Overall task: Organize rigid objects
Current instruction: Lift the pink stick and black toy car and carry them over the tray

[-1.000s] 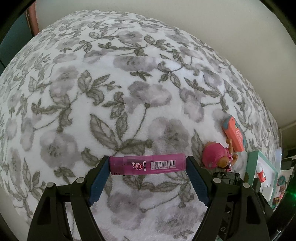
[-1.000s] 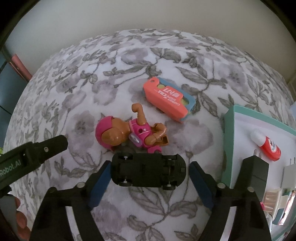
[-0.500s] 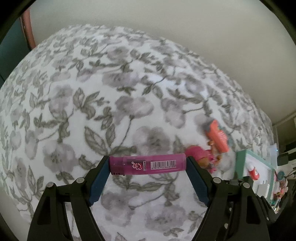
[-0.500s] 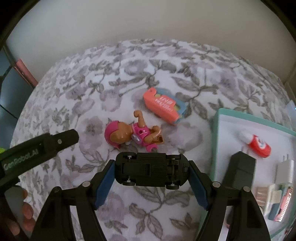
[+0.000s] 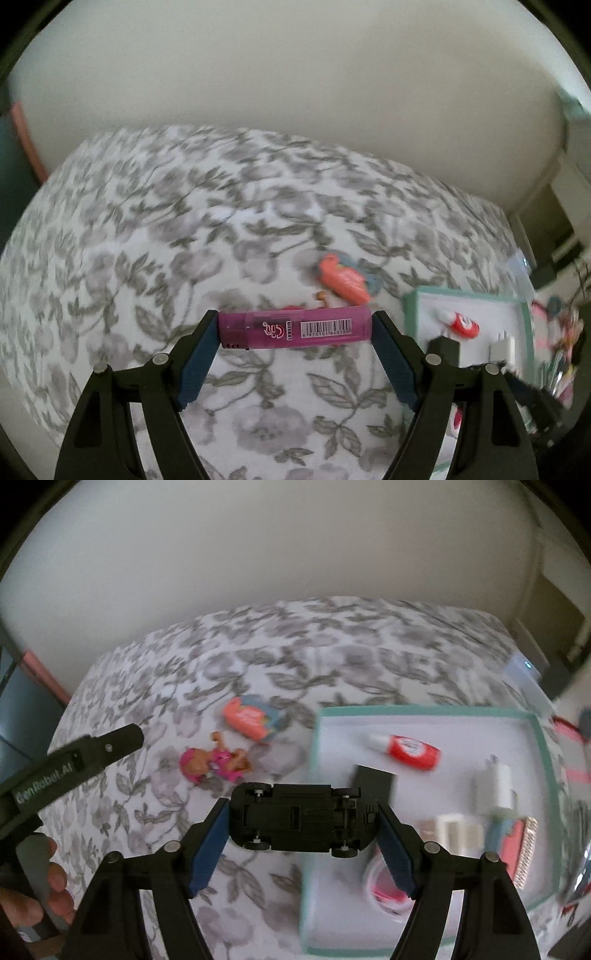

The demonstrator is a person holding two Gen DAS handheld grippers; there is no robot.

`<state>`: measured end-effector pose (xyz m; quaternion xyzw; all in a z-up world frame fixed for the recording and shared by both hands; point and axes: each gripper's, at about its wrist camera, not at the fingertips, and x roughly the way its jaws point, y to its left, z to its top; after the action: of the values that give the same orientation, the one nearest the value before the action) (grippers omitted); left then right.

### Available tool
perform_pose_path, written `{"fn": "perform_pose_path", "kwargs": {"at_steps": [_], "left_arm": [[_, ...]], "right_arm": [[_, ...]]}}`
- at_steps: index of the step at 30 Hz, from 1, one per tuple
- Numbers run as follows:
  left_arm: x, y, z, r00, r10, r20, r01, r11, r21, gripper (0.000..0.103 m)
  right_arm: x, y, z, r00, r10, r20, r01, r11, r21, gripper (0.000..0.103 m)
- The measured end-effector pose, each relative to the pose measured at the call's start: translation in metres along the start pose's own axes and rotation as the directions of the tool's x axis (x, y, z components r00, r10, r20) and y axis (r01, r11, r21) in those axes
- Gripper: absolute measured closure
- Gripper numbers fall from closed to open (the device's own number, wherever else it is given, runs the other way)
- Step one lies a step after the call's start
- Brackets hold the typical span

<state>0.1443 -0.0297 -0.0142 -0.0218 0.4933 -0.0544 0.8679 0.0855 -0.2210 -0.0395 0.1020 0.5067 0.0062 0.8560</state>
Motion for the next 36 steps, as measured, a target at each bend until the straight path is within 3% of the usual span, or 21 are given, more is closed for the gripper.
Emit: {"fn": "perform_pose_path", "kwargs": {"at_steps": [8, 16, 25, 36], "left_arm": [[-0.001, -0.064, -0.012, 0.999, -0.053, -0.008, 0.053, 0.988, 0.144, 0.021], [0.004, -0.125, -0.032, 0.994, -0.093, -0.055, 0.105, 0.954, 0.281, 0.021], [0.021, -0.163, -0.04, 0.986, -0.114, -0.124, 0.147, 0.94, 0.307, 0.021], [0.05, -0.19, -0.044, 0.986, -0.09, -0.139, 0.135, 0.924, 0.357, 0.021]], "right_arm": [[-0.021, -0.066, -0.006, 0.995, -0.104, -0.002, 0.104, 0.988, 0.117, 0.025], [-0.028, -0.119, -0.015, 0.985, -0.171, -0.032, 0.174, 0.962, 0.213, 0.025], [-0.026, -0.155, -0.014, 0.971, -0.232, -0.06, 0.239, 0.936, 0.258, 0.025], [-0.014, -0.177, -0.012, 0.961, -0.261, -0.091, 0.276, 0.921, 0.275, 0.025]]}}
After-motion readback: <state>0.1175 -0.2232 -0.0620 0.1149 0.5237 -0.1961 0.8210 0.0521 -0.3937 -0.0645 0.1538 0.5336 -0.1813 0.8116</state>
